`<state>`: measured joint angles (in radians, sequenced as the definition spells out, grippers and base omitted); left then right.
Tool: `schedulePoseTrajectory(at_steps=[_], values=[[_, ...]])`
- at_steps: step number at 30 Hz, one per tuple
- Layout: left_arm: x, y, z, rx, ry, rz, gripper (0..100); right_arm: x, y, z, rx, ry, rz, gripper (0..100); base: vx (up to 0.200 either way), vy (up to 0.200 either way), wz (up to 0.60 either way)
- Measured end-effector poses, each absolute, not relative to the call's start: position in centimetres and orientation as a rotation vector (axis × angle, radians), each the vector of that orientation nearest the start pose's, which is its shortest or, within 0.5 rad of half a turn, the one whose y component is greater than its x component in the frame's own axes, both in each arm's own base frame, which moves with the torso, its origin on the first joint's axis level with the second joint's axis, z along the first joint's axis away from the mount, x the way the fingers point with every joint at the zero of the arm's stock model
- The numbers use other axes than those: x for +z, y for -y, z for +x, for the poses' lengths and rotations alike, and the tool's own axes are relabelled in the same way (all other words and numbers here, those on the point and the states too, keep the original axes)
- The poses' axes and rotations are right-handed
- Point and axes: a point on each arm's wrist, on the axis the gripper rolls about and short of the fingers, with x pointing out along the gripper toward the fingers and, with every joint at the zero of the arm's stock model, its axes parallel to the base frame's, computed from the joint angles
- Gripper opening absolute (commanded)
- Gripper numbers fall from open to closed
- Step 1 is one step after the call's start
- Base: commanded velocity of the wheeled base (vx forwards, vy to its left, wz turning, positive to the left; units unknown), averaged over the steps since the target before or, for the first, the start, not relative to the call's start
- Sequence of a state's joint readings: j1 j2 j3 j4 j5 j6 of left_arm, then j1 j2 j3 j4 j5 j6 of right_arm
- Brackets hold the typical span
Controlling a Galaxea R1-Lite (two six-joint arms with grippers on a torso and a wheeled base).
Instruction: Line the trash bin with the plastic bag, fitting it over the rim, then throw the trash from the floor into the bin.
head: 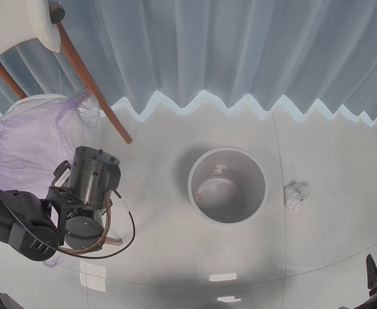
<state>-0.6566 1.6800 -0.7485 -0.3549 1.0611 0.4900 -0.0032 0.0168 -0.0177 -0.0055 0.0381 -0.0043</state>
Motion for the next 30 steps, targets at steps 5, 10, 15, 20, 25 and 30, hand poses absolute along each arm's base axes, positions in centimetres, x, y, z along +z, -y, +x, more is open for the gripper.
schedulePoseTrajectory(at_steps=[5, 10, 15, 20, 25, 30], values=[[15.3, 14.7, 23.1, 0.308, -0.49, 0.928, 0, 8.1, -0.1, -2.3, 0.035, 0.007, -0.006, 100, 0.0, 0.0, 0.0], [15.5, 14.2, 23.3, 0.323, -0.496, 0.932, 0, 8.1, -0.1, -2.3, 0.035, 0.007, -0.006, 100, 0.0, 0.0, 0.0], [16.4, 13.9, 22.8, 0.323, -0.476, 0.915, 0, 8.1, -0.1, -2.3, 0.035, 0.006, -0.006, 100, 0.0, 0.0, 0.0], [18.6, 14.4, 20.5, 0.256, -0.384, 0.858, 0, 8.1, -0.1, -2.3, 0.035, 0.007, -0.006, 100, 0.0, 0.0, 0.0], [21.9, 14.7, 17.0, 0.168, -0.243, 0.732, 0, 8.1, -0.1, -2.3, 0.035, 0.006, -0.006, 100, 0.0, 0.0, 0.0], [24.5, 14.8, 13.5, 0.064, -0.108, 0.536, 0, 8.1, -0.1, -2.3, 0.035, 0.007, -0.005, 100, 0.0, 0.0, 0.0]])
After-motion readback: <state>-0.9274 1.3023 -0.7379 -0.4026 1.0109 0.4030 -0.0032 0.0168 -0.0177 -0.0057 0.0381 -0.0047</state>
